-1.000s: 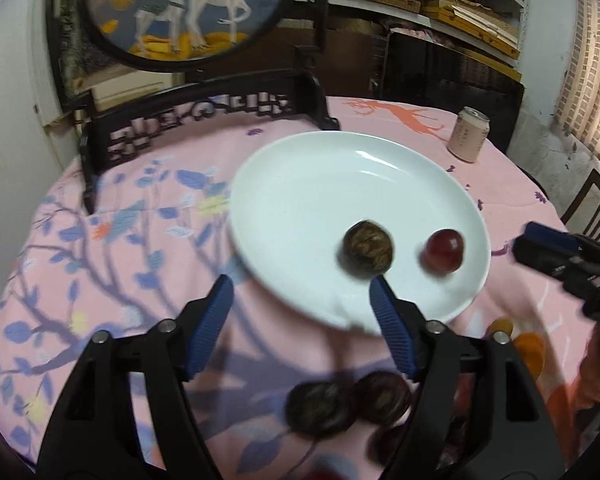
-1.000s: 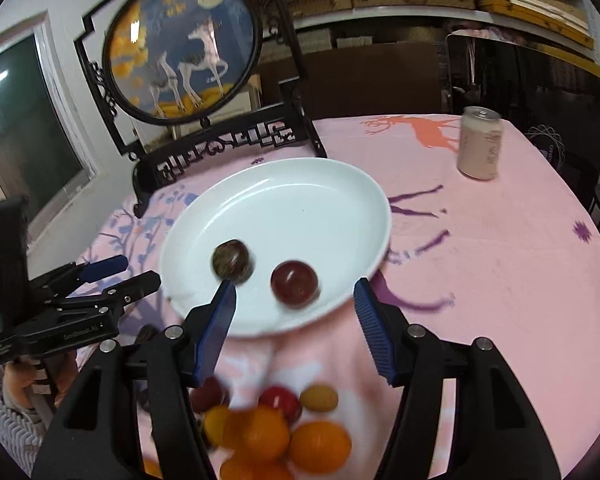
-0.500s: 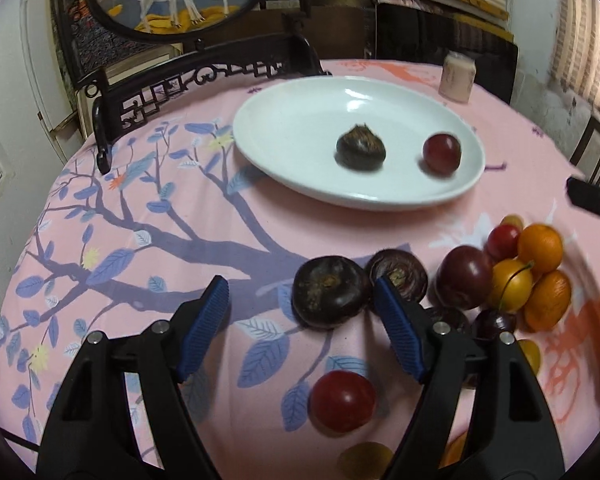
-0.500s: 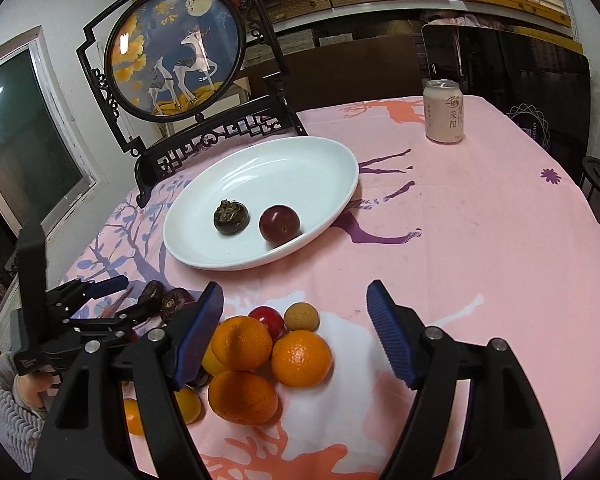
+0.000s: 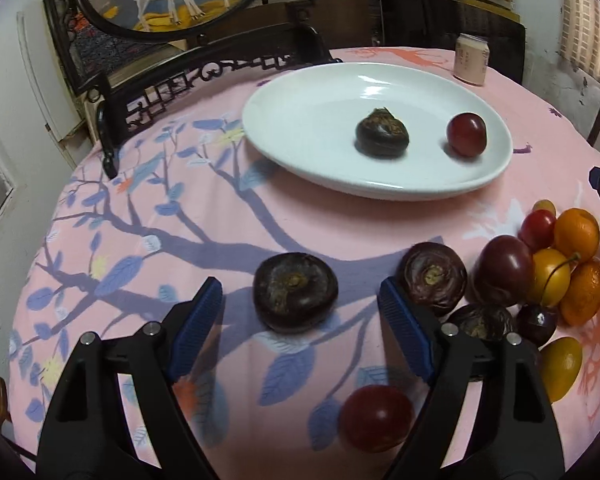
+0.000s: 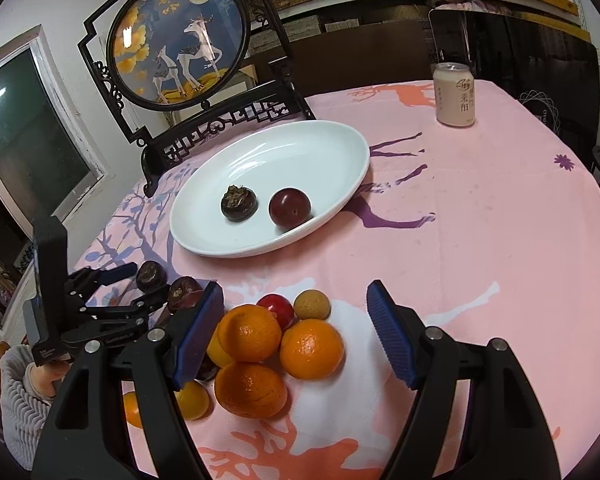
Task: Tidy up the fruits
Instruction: 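Grasp another dark brown fruit with left tool while right tool grasps an orange, then lower both held fruits onto the white plate and open both tools, then grasp a red tomato with left tool while right tool grasps a mandarin, then place the tomato and mandarin on the white plate, opening both tools, then grasp a dark brown fruit with left tool while right tool grasps a small yellow fruit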
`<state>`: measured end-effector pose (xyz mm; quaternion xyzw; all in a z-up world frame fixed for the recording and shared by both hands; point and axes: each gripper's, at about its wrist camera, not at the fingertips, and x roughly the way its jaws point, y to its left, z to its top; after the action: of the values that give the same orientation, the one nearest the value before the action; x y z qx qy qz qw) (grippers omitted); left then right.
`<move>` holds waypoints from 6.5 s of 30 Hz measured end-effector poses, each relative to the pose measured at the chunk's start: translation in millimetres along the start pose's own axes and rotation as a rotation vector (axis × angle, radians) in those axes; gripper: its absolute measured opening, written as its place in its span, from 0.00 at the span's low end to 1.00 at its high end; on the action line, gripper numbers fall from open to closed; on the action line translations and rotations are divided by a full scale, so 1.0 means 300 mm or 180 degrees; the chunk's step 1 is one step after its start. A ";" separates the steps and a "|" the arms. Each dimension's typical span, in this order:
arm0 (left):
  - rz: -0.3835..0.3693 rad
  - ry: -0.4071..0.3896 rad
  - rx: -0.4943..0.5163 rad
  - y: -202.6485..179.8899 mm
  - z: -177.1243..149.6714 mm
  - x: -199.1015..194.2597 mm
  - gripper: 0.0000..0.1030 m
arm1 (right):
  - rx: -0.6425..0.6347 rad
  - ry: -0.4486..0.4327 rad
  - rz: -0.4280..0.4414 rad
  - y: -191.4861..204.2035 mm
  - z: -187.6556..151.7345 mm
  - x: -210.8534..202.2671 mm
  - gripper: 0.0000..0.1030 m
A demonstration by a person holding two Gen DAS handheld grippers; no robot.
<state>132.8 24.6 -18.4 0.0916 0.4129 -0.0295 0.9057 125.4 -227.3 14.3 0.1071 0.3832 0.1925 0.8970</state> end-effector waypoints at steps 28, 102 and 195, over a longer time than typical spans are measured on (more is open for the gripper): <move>-0.0159 0.0043 -0.0199 0.033 0.000 0.012 0.42 | -0.0844 0.0123 -0.0157 0.161 -0.080 0.059 0.37; -0.0517 0.0032 0.0025 -0.031 -0.134 -0.115 0.31 | 0.0345 0.0192 0.0067 -0.071 -0.103 0.013 0.58; -0.0220 0.0048 -0.0082 0.011 0.018 0.030 0.45 | 0.0081 -0.0007 -0.0029 0.008 0.015 0.049 0.80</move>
<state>143.0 27.0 -21.3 0.0659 0.4230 -0.0548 0.9021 137.4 -219.1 8.6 0.1170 0.3852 0.1833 0.8969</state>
